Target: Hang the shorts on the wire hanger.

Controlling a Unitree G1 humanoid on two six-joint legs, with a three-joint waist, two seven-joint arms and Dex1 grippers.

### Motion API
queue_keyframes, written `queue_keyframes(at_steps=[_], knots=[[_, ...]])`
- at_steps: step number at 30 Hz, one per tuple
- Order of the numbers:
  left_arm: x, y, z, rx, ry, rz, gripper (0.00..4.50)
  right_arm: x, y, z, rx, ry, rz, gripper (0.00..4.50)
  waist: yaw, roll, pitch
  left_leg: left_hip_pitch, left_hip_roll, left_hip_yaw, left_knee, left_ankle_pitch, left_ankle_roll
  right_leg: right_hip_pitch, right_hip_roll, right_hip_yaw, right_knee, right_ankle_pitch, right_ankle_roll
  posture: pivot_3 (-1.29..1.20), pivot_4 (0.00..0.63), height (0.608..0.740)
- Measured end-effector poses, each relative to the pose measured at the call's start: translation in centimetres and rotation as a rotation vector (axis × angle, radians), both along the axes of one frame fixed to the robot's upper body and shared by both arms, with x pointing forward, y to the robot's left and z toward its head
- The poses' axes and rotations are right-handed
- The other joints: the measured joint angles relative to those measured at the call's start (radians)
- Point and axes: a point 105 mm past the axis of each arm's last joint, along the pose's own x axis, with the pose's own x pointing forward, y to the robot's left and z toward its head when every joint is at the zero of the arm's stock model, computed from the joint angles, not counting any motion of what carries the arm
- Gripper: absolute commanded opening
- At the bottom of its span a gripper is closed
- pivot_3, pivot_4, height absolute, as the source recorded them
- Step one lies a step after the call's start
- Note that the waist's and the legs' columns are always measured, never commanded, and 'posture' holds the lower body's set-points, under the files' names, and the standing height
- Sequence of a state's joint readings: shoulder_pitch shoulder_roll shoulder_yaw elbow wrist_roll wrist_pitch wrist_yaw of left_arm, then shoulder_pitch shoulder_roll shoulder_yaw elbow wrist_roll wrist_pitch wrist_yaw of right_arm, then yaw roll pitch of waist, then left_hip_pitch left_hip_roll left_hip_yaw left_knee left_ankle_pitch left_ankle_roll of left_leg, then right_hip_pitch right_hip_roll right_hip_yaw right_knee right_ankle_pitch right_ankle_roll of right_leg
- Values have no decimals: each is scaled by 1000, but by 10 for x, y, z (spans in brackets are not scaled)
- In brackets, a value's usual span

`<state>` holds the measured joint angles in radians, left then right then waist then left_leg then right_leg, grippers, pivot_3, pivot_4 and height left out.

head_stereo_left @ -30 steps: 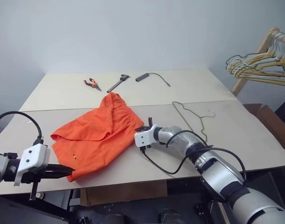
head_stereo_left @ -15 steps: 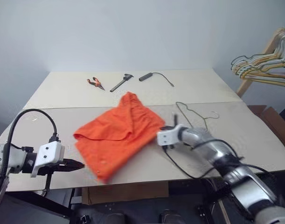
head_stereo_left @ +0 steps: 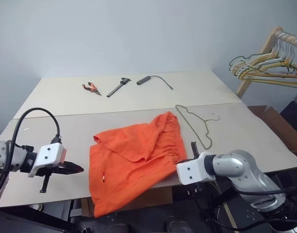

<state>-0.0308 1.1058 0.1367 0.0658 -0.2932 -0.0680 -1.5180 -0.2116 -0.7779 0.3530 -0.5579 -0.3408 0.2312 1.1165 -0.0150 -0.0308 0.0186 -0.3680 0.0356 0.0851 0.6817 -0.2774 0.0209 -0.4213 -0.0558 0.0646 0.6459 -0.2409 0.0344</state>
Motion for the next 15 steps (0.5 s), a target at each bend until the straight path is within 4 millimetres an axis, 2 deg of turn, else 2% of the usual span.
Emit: queue_keyframes(at_steps=[4, 8, 11, 15], knots=[[-5, -2, -6, 9, 12, -1, 0, 12, 9, 5, 38, -31, -29, 45, 1, -1, 0, 0, 0, 1, 0, 0, 0, -1, 0, 0, 0, 0, 0, 62, 0, 740], [-21, -24, -17, -78, 42, -53, 0, 25, 4, 0, 24, -48, -68, 45, 6, -2, 0, -2, -1, 1, 0, 0, 0, -2, -1, 0, 0, 1, -2, 74, 0, 740], [-36, -35, -21, -188, 136, -63, 569, 29, 2, -4, 21, -57, -75, 0, 8, -3, 1, -1, 0, 0, 0, 0, 0, -1, -1, 0, 0, 1, -2, 78, 0, 740], [-60, -37, -29, -216, 260, -98, 1817, 32, 2, -12, 16, -44, -74, 0, 9, -3, 1, 0, 0, 0, 0, 0, 0, -1, -1, 0, 1, 0, -2, 84, 0, 740]])
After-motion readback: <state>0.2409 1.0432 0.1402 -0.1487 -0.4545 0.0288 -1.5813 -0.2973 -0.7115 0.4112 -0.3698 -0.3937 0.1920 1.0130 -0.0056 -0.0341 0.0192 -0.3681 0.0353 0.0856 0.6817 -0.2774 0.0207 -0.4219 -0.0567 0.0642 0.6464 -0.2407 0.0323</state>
